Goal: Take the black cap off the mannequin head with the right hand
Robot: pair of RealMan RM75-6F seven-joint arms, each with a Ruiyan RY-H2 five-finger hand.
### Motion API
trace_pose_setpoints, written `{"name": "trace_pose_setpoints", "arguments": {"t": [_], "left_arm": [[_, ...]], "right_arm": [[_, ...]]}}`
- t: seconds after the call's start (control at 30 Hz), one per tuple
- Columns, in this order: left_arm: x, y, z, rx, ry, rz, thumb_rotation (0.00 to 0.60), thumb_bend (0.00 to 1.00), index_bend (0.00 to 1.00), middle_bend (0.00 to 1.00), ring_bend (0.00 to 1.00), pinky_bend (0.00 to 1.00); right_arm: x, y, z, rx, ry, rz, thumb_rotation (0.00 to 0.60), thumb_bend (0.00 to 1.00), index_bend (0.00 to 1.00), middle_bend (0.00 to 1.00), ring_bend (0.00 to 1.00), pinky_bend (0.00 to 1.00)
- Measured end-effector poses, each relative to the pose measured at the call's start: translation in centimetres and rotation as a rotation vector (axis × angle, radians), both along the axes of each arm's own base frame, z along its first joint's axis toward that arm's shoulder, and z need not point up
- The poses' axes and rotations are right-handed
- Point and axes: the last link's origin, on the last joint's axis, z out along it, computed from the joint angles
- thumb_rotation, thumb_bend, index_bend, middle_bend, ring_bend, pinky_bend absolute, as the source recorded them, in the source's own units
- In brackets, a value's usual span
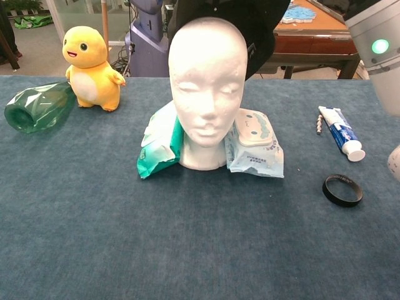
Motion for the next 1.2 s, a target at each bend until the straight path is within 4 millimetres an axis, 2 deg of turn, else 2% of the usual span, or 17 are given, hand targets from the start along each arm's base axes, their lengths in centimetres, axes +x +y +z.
{"name": "trace_pose_setpoints", "arguments": {"t": [0.43, 0.6, 0.8, 1.0, 1.2], "left_arm": [[0.0, -0.1, 0.0, 0.000, 0.001, 0.000, 0.600, 0.51, 0.25, 0.21, 0.25, 0.47], [0.0, -0.1, 0.0, 0.000, 0.004, 0.000, 0.600, 0.51, 0.25, 0.21, 0.25, 0.47], [0.0, 0.0, -0.2, 0.000, 0.009, 0.002, 0.600, 0.51, 0.25, 0.21, 0.25, 0.47], [0.0, -0.1, -0.2, 0.004, 0.011, 0.002, 0.600, 0.51, 0.25, 0.21, 0.25, 0.47], [0.1, -0.1, -0.3, 0.004, 0.019, 0.001, 0.600, 0.51, 0.25, 0.21, 0.25, 0.47]], "right_arm": [[-0.6, -1.9, 0.4, -0.053, -0.031, -0.035, 0.600, 0.46, 0.79, 0.43, 0.34, 0.56], [-1.2, -2.2, 1.1, -0.088, -0.051, -0.057, 0.600, 0.46, 0.79, 0.43, 0.34, 0.56], [-2.6, -2.4, 3.0, -0.143, -0.035, -0.078, 0.600, 0.46, 0.79, 0.43, 0.34, 0.56], [-5.2, -1.3, 4.8, -0.212, 0.053, -0.107, 0.600, 0.46, 0.80, 0.43, 0.34, 0.56], [-9.5, 1.2, 5.9, -0.252, 0.198, -0.198, 0.600, 0.46, 0.80, 0.43, 0.34, 0.55]]}}
